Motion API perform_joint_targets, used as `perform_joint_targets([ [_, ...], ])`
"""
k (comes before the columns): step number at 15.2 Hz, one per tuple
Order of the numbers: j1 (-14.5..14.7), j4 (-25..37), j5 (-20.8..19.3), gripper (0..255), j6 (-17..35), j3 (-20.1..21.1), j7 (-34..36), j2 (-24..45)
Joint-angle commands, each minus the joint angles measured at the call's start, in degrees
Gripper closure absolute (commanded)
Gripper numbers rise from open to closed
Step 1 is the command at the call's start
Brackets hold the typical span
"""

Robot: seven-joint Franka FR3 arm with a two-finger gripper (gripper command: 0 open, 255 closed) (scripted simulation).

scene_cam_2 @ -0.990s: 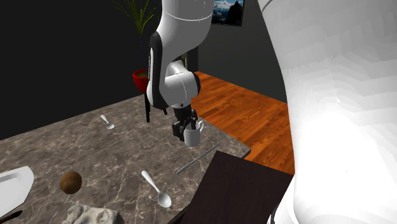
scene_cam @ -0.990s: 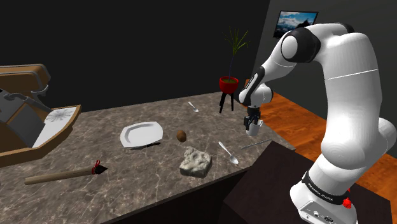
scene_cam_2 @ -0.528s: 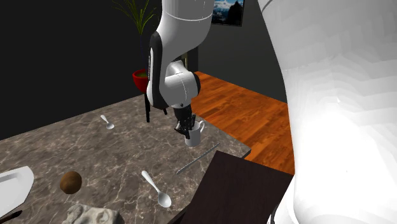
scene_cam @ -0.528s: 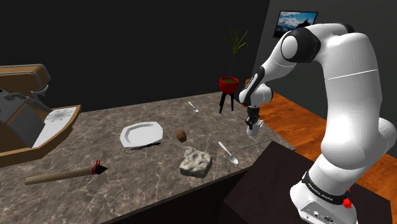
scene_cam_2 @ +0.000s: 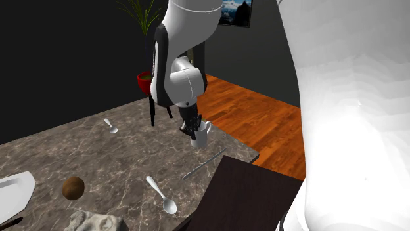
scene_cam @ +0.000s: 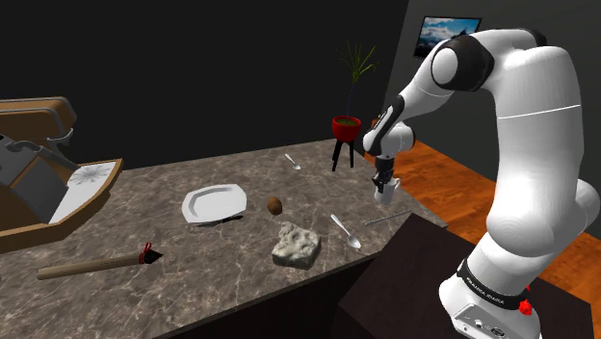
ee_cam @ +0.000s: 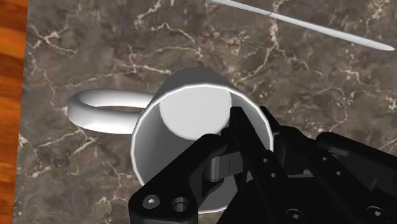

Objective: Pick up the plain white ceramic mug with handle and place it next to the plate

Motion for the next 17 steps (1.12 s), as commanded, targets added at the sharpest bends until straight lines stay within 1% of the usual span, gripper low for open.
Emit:
perform_joint_targets([
  [1,0.3,-0.3,-0.5,255,-1.2,-0.5,0.2,-1.5],
  [17,2.6,-1.0,-4.9,255,-11.0,-3.4,2.3,-12.4],
])
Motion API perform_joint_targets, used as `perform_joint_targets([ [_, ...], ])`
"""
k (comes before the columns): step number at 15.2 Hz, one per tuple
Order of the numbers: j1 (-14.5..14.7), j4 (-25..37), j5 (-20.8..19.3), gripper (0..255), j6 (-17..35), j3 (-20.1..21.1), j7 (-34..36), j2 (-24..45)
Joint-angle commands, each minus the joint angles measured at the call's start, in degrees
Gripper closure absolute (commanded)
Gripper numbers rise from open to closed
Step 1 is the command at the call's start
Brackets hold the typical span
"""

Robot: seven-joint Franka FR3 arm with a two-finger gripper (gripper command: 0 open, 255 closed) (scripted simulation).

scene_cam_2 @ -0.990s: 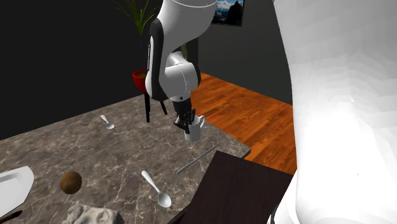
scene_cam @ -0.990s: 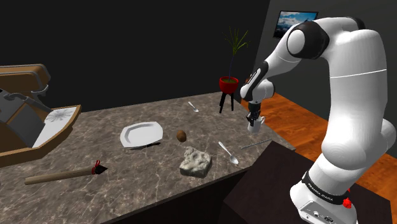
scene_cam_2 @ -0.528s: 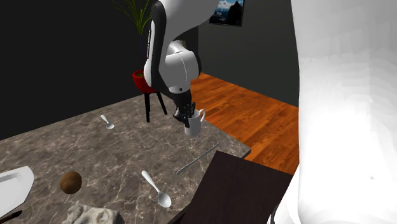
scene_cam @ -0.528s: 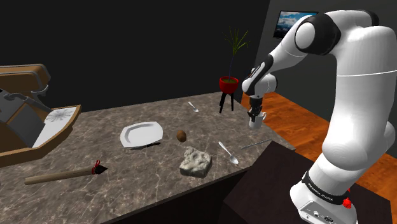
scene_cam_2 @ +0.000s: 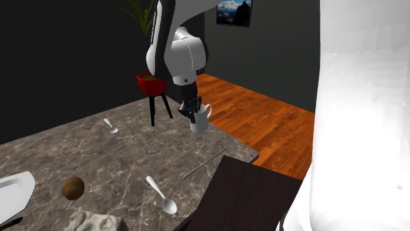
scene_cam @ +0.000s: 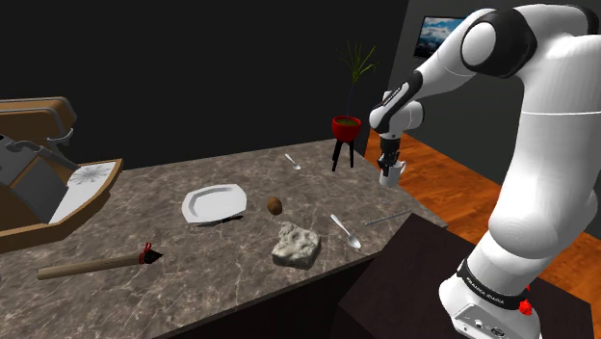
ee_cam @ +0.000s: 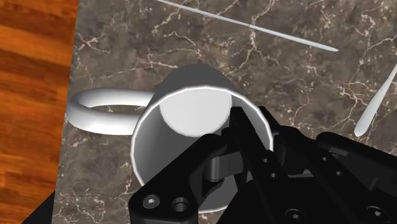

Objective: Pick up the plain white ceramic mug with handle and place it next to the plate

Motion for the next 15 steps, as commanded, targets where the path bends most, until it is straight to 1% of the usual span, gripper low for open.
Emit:
perform_joint_targets([
  [1,0.3,-0.2,-0.6,255,-1.3,-0.3,0.4,-1.5],
  [11,1.2,1.2,-3.0,255,-8.2,-1.2,1.6,-7.3],
  [12,1.2,1.2,-3.1,255,-8.3,-1.2,1.6,-7.4],
  [15,3.8,-0.8,-3.4,255,-8.2,0.4,6.0,-9.1],
])
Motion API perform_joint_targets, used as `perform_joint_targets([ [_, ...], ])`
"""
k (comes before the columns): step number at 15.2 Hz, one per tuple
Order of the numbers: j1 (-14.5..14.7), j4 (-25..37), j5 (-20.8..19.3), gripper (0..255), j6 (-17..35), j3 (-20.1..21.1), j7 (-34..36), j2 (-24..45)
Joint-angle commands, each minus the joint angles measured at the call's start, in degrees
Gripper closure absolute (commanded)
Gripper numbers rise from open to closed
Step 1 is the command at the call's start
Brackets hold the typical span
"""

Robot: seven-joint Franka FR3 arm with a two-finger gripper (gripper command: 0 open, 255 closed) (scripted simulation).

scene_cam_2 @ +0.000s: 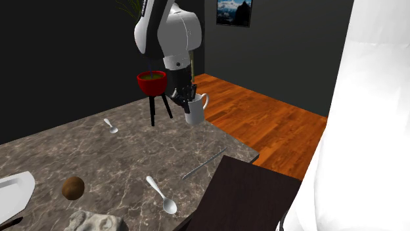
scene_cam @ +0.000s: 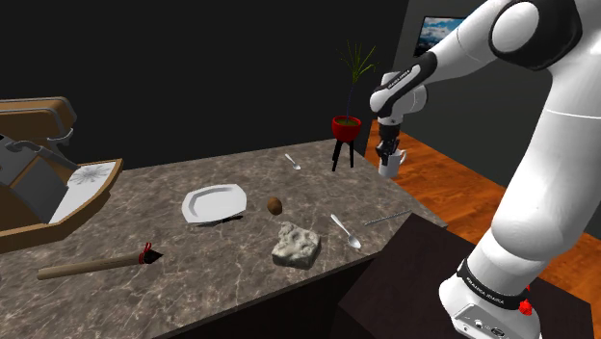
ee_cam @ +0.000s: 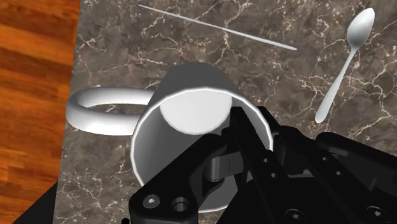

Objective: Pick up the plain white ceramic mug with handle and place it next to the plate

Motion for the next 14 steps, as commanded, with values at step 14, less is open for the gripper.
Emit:
perform_joint_targets([
  [14,12.0,-1.8,1.7,255,-1.3,9.4,20.2,-2.2],
])
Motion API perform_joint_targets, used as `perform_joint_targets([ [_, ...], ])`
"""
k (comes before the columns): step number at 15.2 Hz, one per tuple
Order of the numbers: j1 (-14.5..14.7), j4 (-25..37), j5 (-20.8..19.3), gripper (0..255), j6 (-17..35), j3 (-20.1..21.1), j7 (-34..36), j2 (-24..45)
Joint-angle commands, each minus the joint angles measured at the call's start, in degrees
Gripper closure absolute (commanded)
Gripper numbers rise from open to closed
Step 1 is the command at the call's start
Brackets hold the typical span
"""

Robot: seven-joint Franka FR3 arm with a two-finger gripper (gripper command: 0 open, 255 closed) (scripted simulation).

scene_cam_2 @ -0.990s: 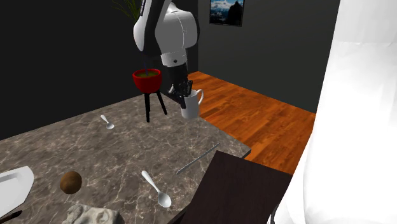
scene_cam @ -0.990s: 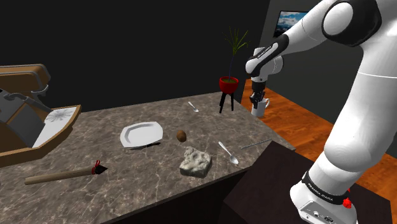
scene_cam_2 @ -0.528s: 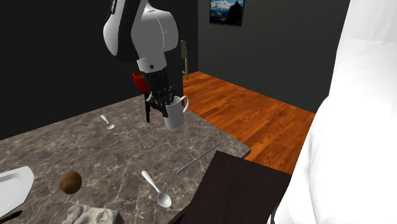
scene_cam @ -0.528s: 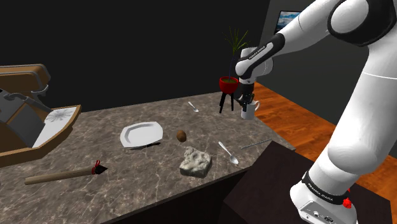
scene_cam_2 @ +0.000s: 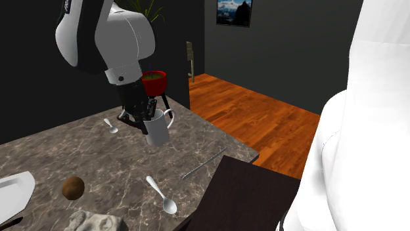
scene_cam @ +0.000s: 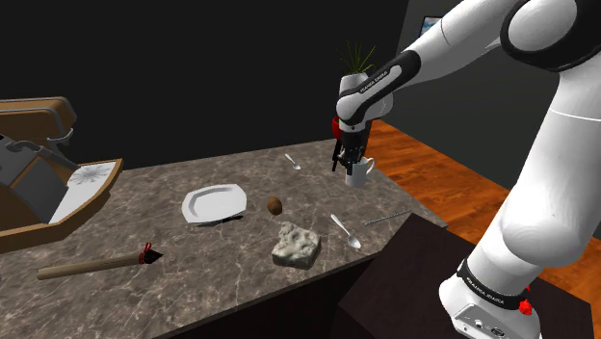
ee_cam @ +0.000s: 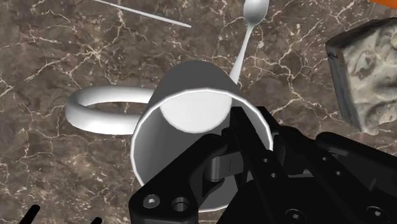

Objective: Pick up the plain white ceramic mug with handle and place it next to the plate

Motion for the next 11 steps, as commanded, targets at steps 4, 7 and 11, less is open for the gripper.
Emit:
perform_joint_targets([
  [4,3.9,2.1,1.2,255,-1.0,3.3,6.6,1.3],
  [7,6.2,4.2,1.9,255,-1.6,5.1,10.2,2.7],
  [11,9.0,8.0,2.7,255,-2.8,7.4,14.9,5.3],
])
